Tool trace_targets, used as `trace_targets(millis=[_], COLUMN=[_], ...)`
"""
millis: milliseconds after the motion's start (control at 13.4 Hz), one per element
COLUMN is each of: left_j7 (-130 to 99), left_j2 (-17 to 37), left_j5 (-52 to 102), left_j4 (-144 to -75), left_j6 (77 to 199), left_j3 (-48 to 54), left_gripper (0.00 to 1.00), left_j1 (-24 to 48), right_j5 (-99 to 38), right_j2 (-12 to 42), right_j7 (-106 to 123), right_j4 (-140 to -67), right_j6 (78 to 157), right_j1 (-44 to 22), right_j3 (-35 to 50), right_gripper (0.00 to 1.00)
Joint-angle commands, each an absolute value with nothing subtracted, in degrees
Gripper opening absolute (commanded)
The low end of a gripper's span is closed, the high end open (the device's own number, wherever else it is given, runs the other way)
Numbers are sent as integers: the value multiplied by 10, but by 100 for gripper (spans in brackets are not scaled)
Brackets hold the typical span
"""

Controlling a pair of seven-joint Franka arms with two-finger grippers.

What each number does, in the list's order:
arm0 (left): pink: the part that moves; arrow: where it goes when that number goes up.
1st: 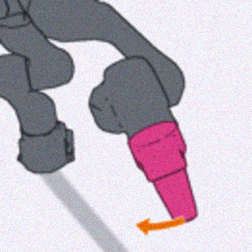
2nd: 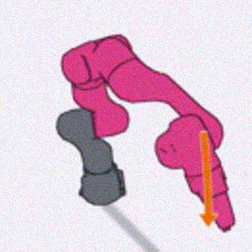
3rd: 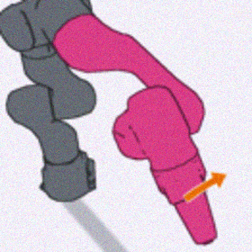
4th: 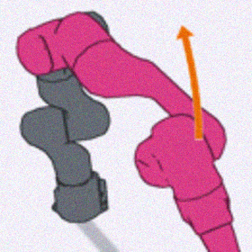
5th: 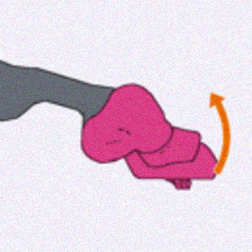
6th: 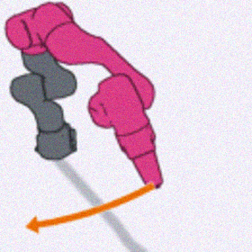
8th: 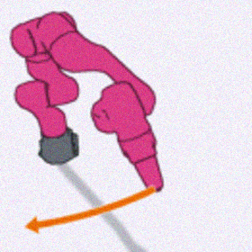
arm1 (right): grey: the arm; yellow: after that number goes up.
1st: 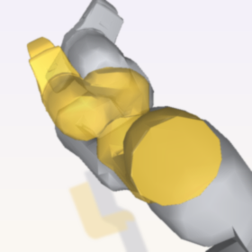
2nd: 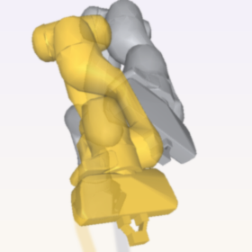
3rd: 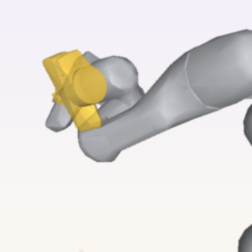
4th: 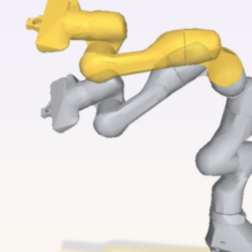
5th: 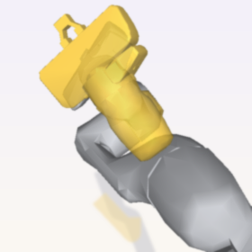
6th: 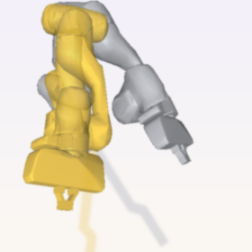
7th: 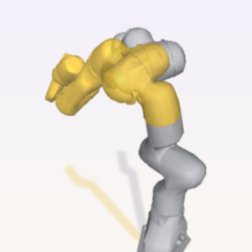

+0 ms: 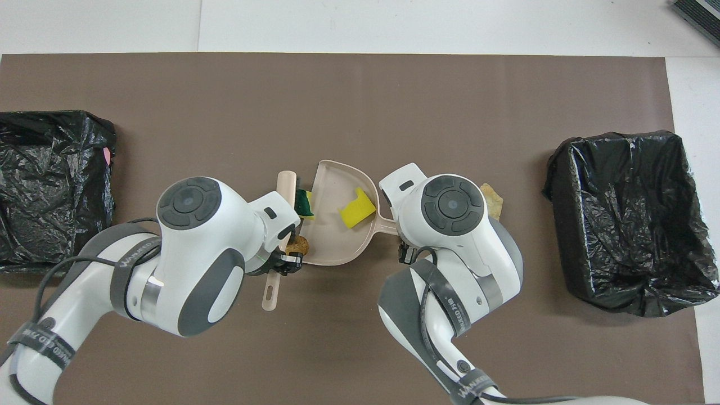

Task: Sweep and dump trash in bin
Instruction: 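Sweep the yellow sponge and nugget into the dustpan with the left gripper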

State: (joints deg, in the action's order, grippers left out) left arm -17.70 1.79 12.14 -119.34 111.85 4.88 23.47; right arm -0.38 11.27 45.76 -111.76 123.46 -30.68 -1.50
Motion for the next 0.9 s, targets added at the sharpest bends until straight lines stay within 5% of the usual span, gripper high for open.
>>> trace_targets(millis=[0, 374, 823], left_j7=[-212, -210, -263], left_j2=[-16, -66, -84], left_j5=[147, 148, 151], left_j4=[-1170, -1229, -1340], left_j6=[1039, 980, 1124], left_j3=[46, 43, 47], left_gripper=[0, 0, 0], left_j1=[172, 110, 177], right_j5=[-20, -20, -20], right_j2=[116, 116, 116], right_j7=[469, 469, 468], right_j4=[-1122, -1122, -1122], right_j6=[1251, 1251, 1250], right_j1=[-307, -307, -307], right_j3=[-14, -13, -13], right_gripper=[0, 0, 0])
